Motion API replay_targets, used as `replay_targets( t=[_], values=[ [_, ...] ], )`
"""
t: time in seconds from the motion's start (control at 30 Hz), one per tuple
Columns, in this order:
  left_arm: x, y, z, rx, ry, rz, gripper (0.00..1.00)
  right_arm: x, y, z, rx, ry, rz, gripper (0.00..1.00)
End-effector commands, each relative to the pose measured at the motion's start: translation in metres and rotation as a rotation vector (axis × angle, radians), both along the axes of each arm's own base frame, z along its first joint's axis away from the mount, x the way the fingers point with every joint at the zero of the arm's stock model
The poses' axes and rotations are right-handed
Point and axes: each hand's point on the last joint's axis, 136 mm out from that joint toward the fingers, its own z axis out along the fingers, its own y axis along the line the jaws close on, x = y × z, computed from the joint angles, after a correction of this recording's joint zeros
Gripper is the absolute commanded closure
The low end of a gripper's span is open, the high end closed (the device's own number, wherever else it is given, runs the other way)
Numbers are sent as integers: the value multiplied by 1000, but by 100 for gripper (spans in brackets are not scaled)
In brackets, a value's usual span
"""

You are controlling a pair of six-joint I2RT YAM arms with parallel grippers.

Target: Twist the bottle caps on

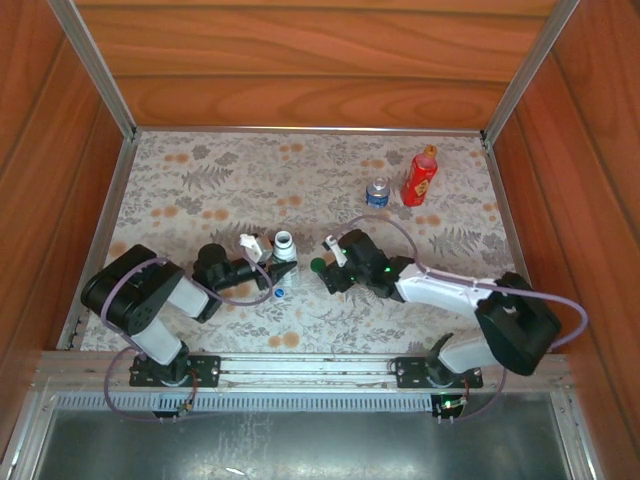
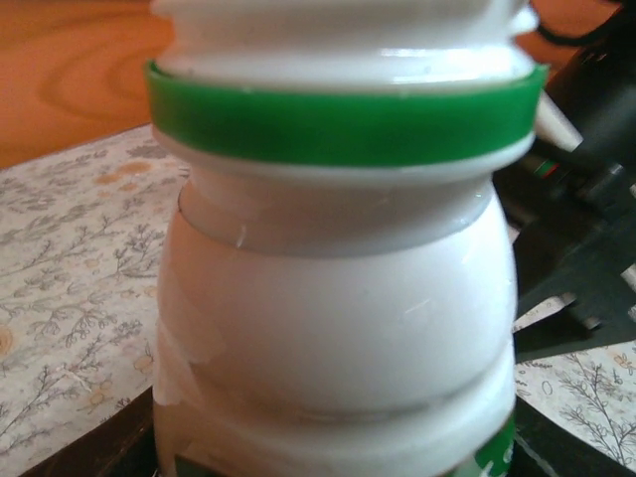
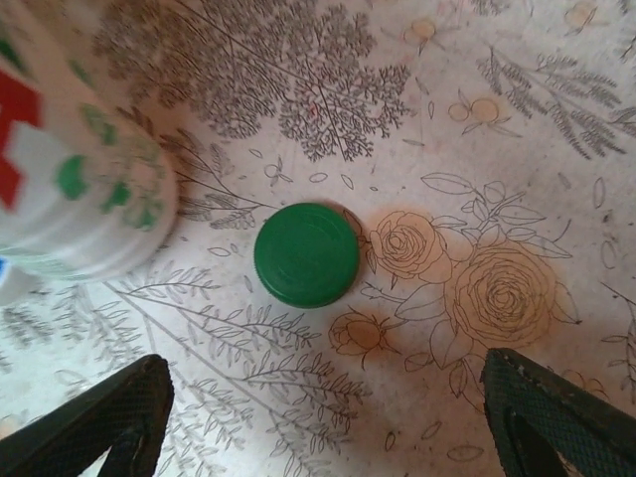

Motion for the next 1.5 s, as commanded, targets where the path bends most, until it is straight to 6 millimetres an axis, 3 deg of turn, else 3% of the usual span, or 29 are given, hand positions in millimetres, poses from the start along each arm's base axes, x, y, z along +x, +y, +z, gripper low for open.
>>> replay_targets(
  t=[0.0,0.33,0.73,0.87,1.47],
  values=[
    [-3,2,6,-20,2,11,43,13,8,0,-31,-33,-37,15],
    [-1,8,0,6,-12,50,43,22,32,-16,-23,7,-22,24],
    [-1,7,-2,13,-15,43,43,25,35,-40,-82,37,-14,35],
    [-2,7,-3,17,-15,40,43,25,36,-41,-83,41,-16,41],
    [-1,4,-6,22,-10,25,43,27,42,-36,-55,47,-29,44]
  ],
)
